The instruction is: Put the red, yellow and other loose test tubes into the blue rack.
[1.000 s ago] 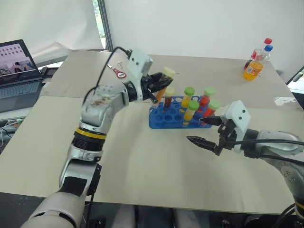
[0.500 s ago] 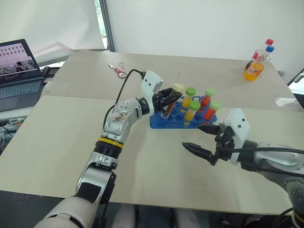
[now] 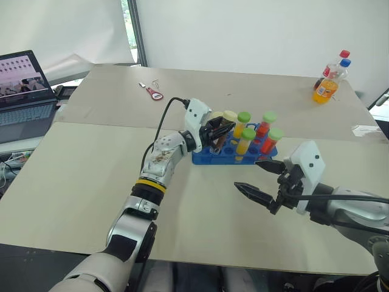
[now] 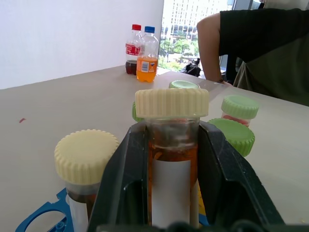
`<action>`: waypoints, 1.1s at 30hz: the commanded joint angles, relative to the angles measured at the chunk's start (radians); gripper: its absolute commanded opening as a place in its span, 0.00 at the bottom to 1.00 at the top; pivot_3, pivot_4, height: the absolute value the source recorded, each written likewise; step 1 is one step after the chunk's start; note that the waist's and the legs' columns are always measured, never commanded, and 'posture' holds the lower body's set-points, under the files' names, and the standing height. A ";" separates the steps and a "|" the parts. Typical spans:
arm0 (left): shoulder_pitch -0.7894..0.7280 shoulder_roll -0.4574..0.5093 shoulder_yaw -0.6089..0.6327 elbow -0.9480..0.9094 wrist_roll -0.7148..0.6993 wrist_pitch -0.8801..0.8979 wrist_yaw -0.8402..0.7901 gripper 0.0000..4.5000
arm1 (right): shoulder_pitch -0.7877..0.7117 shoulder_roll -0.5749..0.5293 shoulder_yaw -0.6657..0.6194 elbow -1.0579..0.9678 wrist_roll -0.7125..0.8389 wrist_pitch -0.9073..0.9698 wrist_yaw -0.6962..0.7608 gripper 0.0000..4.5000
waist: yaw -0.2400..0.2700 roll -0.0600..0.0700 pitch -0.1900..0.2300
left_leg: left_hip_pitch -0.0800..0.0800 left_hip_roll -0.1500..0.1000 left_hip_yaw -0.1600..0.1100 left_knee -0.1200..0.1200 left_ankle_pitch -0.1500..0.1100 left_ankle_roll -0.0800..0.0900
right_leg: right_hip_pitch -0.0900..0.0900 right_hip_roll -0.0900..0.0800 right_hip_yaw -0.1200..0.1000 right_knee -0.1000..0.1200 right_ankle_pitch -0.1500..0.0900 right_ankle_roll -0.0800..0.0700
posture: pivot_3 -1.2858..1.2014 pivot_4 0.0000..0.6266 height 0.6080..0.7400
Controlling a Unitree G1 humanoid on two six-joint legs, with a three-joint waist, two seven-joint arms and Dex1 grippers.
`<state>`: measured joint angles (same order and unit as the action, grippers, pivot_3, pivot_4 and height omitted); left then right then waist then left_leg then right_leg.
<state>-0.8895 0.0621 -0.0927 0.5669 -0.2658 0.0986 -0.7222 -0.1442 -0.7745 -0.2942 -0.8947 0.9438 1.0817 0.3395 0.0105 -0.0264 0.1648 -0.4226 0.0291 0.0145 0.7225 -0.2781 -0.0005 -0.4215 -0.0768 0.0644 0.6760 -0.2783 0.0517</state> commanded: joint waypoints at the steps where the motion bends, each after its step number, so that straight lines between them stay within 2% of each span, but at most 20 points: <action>1: -0.013 -0.010 -0.001 0.009 0.023 -0.023 0.000 0.19 | 0.001 -0.018 -0.039 -0.030 0.018 -0.027 -0.017 1.00 | -0.001 0.000 0.000 | 0.000 0.000 0.000 0.000 0.000 0.000 | 0.000 0.000 0.000 0.000 0.000 0.000 | 0.52 0.24 0.74; 14: 0.006 -0.051 0.011 0.057 0.074 -0.148 0.049 0.19 | -0.002 -0.009 -0.025 -0.019 0.015 -0.035 -0.093 1.00 | 0.001 0.000 0.000 | 0.000 0.000 0.000 0.000 0.000 0.000 | 0.000 0.000 0.000 0.000 0.000 0.000 | 0.52 0.24 0.74; 33: 0.187 -0.055 -0.015 -0.058 0.151 -0.277 0.149 0.19 | -0.041 0.018 -0.014 0.007 0.016 -0.048 -0.187 1.00 | -0.002 0.000 0.000 | 0.000 0.000 -0.002 -0.001 0.000 0.000 | 0.000 0.000 0.000 0.000 0.000 0.000 | 0.52 0.24 0.74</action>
<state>-0.7176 -0.0039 -0.0988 0.5258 -0.1440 -0.1490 -0.5851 -0.1729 -0.7590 -0.2923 -0.8770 0.9559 1.0618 0.1616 0.0084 -0.0263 0.1647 -0.4222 0.0291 0.0126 0.7220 -0.2780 -0.0003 -0.4212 -0.0767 0.0644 0.6762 -0.2782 0.0518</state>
